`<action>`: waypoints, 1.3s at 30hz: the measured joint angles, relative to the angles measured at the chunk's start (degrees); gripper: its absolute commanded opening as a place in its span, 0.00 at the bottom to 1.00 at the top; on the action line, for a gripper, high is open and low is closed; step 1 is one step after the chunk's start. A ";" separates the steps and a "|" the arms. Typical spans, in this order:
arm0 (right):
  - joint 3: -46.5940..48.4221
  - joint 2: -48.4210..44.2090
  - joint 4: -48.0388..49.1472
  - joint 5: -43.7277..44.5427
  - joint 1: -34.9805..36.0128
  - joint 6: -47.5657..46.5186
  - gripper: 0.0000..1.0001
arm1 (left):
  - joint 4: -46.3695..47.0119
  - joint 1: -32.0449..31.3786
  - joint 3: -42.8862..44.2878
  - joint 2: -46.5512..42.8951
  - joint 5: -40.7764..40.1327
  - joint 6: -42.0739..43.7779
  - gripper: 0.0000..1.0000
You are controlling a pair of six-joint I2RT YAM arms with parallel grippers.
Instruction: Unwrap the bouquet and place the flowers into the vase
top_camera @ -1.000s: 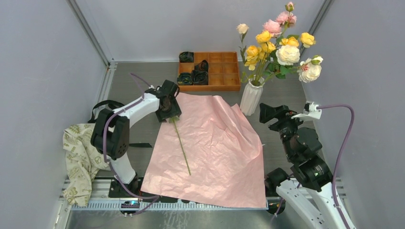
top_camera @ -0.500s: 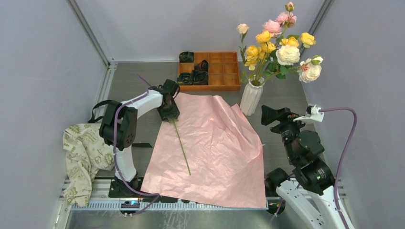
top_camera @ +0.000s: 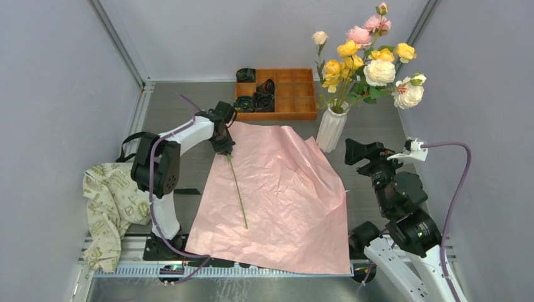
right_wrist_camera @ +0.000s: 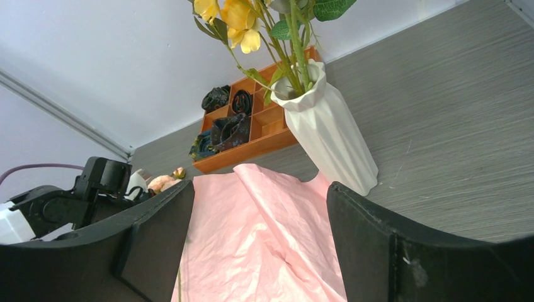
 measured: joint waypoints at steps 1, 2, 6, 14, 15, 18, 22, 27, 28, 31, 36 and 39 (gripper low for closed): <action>0.00 0.00 0.00 0.00 0.00 0.00 0.82 | -0.04 0.00 0.09 -0.13 0.02 0.17 0.00; 0.00 0.00 -0.02 0.00 0.00 0.02 0.82 | -0.09 0.02 0.11 -0.39 0.02 0.22 0.00; 0.00 0.00 -0.04 0.02 0.00 0.02 0.82 | -1.18 -0.26 0.42 -3.37 0.17 0.44 0.00; 0.00 -1.03 -0.55 0.28 0.00 0.02 0.82 | -0.22 -5.84 13.38 -16.70 -0.79 3.28 0.00; 0.00 -1.31 -0.81 0.31 0.00 0.02 0.82 | 0.98 -7.37 15.76 -17.86 -0.90 4.09 0.00; 0.02 -2.36 -1.75 0.63 0.00 -0.02 0.82 | 7.23 -13.40 23.39 -20.72 -1.27 8.46 0.00; 0.87 -3.72 -3.65 1.27 0.00 -0.17 0.82 | 17.88 -19.50 27.96 -22.77 -0.83 14.29 0.00; 2.25 -5.27 -4.76 1.66 0.00 -0.33 0.82 | 31.15 -22.67 29.22 -22.38 -0.42 20.22 0.00; 2.49 -5.44 -5.09 1.70 0.00 -0.31 0.82 | 34.40 -23.37 29.59 -21.79 -0.39 21.64 0.00; 2.78 -5.75 -5.90 1.70 0.00 -0.28 0.82 | 41.11 -25.70 30.91 -19.74 -0.26 25.03 0.00; 2.78 -5.79 -6.73 1.70 0.00 -0.28 0.83 | 50.90 -28.94 35.52 -14.58 0.83 29.22 0.00; 2.78 -6.25 -6.78 1.84 0.00 -0.50 0.83 | 54.75 -29.18 39.06 -11.23 0.85 30.71 0.00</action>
